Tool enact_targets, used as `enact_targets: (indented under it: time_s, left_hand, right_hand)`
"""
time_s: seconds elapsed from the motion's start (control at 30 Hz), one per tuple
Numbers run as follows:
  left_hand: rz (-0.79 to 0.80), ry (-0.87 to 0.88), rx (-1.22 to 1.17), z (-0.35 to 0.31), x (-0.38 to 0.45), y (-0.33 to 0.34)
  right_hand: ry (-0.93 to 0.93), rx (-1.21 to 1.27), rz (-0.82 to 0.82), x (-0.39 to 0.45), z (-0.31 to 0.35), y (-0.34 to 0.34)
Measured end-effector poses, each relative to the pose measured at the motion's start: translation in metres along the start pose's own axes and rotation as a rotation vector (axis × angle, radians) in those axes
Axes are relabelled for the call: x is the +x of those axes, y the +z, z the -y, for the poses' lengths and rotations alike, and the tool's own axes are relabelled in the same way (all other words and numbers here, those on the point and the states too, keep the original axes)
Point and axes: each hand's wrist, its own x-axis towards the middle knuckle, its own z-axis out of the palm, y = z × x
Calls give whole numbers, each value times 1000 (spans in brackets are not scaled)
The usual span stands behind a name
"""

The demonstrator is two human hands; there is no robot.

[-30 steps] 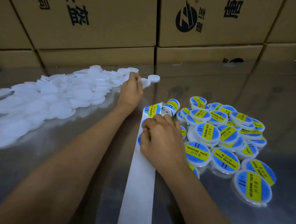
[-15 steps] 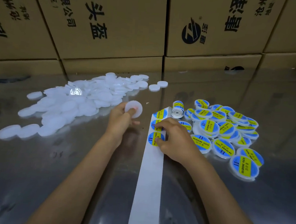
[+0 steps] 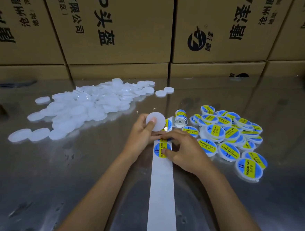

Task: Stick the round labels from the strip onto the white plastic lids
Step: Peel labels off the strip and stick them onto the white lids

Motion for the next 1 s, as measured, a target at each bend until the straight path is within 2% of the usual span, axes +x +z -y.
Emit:
enact_targets:
  time_s: [0.27, 0.37, 0.43, 0.53, 0.67, 0.8, 1.0]
  left_hand:
    - [18, 11, 138, 1, 1, 3]
    - [-3, 1, 134, 2, 1, 2]
    - [-19, -21, 124, 2, 2, 1]
    - [-37, -87, 25, 3, 2, -1]
    - [-44, -151, -147, 0, 2, -1]
    - [-1, -143, -278, -3, 2, -3]
    - [116, -228, -479, -12, -2, 1]
  right_hand:
    - [-19, -35, -89, 1, 3, 1]
    - [-46, 47, -150, 1, 8, 0]
    - [3, 190, -198, 1, 12, 1]
    - [144, 490, -260, 5, 16, -2]
    - [237, 712, -339, 7, 16, -7]
    - [282, 817, -434, 9, 14, -11]
    - [204, 874, -398, 9, 15, -6]
